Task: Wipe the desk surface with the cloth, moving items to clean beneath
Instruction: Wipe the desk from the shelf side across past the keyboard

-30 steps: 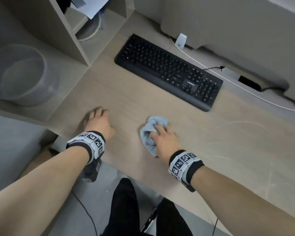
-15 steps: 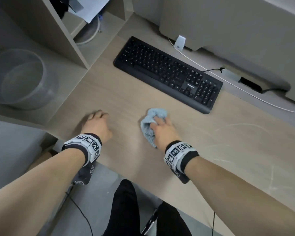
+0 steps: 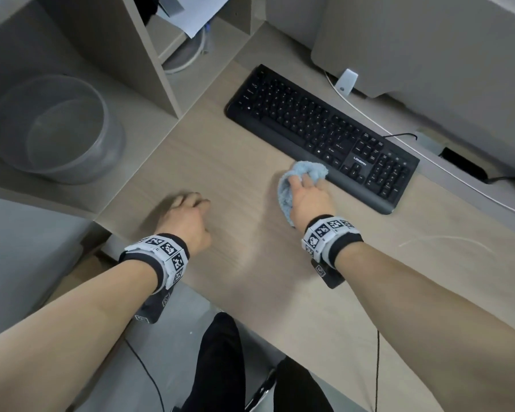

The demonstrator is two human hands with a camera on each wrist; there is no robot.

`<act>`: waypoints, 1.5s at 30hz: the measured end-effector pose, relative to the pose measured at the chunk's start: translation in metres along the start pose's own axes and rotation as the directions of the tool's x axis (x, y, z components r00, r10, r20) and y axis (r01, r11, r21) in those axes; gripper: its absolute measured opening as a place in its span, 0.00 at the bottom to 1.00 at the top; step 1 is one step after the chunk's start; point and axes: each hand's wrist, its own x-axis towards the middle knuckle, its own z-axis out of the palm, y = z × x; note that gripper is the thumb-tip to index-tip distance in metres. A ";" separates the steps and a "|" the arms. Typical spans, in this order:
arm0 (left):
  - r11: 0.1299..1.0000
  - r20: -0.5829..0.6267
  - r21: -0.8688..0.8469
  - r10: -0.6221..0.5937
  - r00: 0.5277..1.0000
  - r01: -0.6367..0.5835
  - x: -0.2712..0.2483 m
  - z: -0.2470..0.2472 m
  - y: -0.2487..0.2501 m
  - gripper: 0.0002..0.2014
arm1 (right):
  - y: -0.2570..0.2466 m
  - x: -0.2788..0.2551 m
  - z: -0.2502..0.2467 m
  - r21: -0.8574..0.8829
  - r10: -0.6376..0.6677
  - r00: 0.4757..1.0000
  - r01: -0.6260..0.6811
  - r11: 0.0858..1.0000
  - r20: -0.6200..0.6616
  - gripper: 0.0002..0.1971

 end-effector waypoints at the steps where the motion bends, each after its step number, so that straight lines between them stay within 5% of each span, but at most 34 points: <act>1: 1.000 -0.003 0.000 0.002 1.000 -0.002 0.000 0.001 0.000 0.33 | -0.012 0.000 0.002 -0.006 -0.045 0.999 0.045 0.999 0.002 0.36; 6: 1.000 0.017 -0.003 -0.002 1.000 0.002 -0.003 0.001 -0.002 0.36 | -0.021 -0.026 0.027 -0.102 -0.278 0.959 0.282 0.954 0.059 0.38; 11: 1.000 0.056 -0.011 -0.009 0.998 0.010 -0.008 -0.001 -0.001 0.40 | 0.034 -0.033 0.026 -0.040 -0.076 0.995 0.079 0.996 0.058 0.40; 15: 0.991 0.019 -0.118 -0.059 0.998 0.061 -0.021 0.001 0.000 0.41 | 0.012 -0.035 0.018 -0.064 -0.043 0.997 0.047 0.997 0.061 0.38; 18: 0.968 -0.104 -0.217 -0.154 0.983 0.129 -0.037 0.010 -0.004 0.39 | -0.025 -0.055 0.037 -0.128 -0.166 0.983 0.176 0.976 0.082 0.39; 21: 0.962 -0.129 -0.190 -0.223 0.966 0.196 -0.064 0.026 -0.012 0.38 | -0.052 -0.098 0.066 -0.119 -0.393 0.902 0.416 0.901 0.179 0.34; 25: 0.942 -0.123 -0.171 -0.312 0.942 0.289 -0.103 0.055 -0.005 0.35 | -0.015 -0.140 0.088 -0.143 -0.543 0.811 0.577 0.804 0.216 0.29; 31: 0.932 -0.097 -0.223 -0.313 0.945 0.285 -0.124 0.083 0.020 0.34 | 0.083 -0.122 0.068 -0.112 -0.250 0.961 0.262 0.958 0.115 0.38; 35: 0.939 -0.093 -0.216 -0.294 0.951 0.269 -0.120 0.083 0.023 0.34 | 0.060 -0.112 0.071 -0.096 -0.192 0.981 0.195 0.976 0.034 0.37; 40: 0.949 -0.060 -0.162 -0.284 0.957 0.271 -0.122 0.076 0.022 0.35 | -0.011 -0.146 0.100 -0.121 -0.511 0.850 0.525 0.842 0.129 0.33; 43: 0.955 -0.050 -0.157 -0.261 0.964 0.251 -0.125 0.072 0.019 0.34 | 0.006 -0.161 0.106 -0.137 -0.667 0.720 0.692 0.709 0.191 0.30; 45: 0.958 -0.050 -0.160 -0.249 0.967 0.238 -0.126 0.068 0.016 0.33 | 0.033 -0.150 0.101 -0.117 -0.661 0.718 0.692 0.713 0.218 0.31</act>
